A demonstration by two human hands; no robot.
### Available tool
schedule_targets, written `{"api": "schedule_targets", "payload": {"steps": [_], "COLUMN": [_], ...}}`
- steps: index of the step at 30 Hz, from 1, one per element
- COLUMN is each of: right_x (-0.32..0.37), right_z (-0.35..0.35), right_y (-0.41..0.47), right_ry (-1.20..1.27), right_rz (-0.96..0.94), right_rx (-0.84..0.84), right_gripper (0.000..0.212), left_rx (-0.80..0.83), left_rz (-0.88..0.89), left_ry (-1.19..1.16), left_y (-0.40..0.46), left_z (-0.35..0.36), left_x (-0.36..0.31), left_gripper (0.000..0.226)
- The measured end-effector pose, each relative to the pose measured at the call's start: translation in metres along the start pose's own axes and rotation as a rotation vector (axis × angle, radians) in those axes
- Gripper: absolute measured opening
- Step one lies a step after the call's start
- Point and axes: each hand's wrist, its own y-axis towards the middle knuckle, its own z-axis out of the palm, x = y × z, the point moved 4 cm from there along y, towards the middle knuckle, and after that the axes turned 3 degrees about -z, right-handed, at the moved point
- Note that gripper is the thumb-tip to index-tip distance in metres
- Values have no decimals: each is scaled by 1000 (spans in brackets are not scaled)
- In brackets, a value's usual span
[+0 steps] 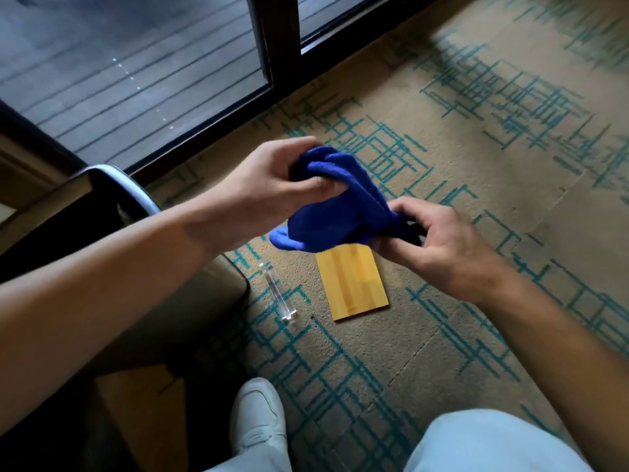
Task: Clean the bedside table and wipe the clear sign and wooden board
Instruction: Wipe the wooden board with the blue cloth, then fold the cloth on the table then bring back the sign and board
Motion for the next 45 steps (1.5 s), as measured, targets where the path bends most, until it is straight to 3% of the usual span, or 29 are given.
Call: {"api": "schedule_targets", "payload": {"steps": [4,6,12,16,20,26,31,34,37,40,42,43,45], "right_x": [25,44,119,178,255,370,434,457,480,512,536,548,573], "right_z": [16,20,-8,-51,-98,-177,-246,-286,-317,-339,-354,-360,-365], "right_y": [21,29,36,44,45,55,52,51,45,35,17,5,-15], "right_ry": [283,367,231,279,463,527,301,93,-124,-130,-139,-134,5], "right_rz": [-45,-79,-54,-56,-103,-171,-67,81,160,206,234,237,217], "right_rx": [27,-3,-78,-49,52,41,-92,-147,-130,-133,-263,-330,-257], "right_gripper": [41,40,31,20,15,14,15,34,44,36,27,31,57], "left_rx": [-40,-61,-244,-292,-220,-146,-126,-150,-150,-175,-162,-160,-147], "left_rz": [62,88,33,3,-44,-160,-300,-355,-274,-169,-87,-49,-4], "left_ry": [63,62,140,3,-271,-408,-626,-717,-804,-847,-819,-809,-799], "left_y": [-4,-8,-21,-33,-47,-77,-110,-116,-117,-118,-124,-127,-135], "left_z": [-16,-22,-59,-75,-92,-83,-68,-77,-89,-109,-123,-133,-148], "left_x": [-15,-25,-64,-107,-170,-242,-320,-384,-450,-518,-555,-572,-603], "left_gripper": [27,27,23,24,34,83,76,69,41,29,16,18,25]}}
